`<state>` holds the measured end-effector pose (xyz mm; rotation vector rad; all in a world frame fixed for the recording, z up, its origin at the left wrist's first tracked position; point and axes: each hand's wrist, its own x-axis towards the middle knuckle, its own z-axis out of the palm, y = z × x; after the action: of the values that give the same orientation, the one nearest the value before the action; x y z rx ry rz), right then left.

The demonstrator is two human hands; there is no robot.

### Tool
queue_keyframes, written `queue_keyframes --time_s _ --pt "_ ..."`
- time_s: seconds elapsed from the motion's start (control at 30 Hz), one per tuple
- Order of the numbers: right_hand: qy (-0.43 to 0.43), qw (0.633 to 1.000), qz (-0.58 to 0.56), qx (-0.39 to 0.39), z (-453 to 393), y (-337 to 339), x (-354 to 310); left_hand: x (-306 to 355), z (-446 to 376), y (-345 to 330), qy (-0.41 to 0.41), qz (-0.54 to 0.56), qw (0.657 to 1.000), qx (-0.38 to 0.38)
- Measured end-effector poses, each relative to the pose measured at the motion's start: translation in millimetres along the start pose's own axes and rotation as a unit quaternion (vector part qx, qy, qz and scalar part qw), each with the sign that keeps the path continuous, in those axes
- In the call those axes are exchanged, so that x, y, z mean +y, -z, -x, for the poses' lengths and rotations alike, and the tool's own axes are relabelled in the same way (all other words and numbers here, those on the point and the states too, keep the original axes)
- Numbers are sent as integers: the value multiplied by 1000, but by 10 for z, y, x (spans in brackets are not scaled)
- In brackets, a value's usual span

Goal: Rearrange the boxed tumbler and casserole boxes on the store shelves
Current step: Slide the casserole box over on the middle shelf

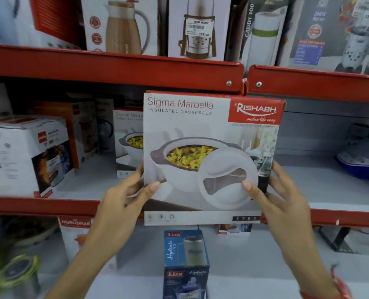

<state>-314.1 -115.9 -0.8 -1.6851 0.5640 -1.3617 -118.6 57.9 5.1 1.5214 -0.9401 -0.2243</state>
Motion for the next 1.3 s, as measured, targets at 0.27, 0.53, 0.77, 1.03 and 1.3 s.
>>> queue_keyframes --time_s 0.27,0.53,0.77,1.03,1.3 --pt "-9 1000 -15 -14 379 -9 -302 36 304 292 -18 12 1000 5" --pt "-22 999 -25 -13 475 -122 -287 -49 328 417 -16 21 1000 -10" --pt "-15 999 -31 -31 138 -544 159 -427 -204 591 -13 45 999 3" --pt "26 995 2 -94 -258 -1346 700 -1096 -866 822 -23 74 995 56" --pt "11 996 16 -87 -343 -1580 951 -1421 -1065 954 -38 33 996 74"
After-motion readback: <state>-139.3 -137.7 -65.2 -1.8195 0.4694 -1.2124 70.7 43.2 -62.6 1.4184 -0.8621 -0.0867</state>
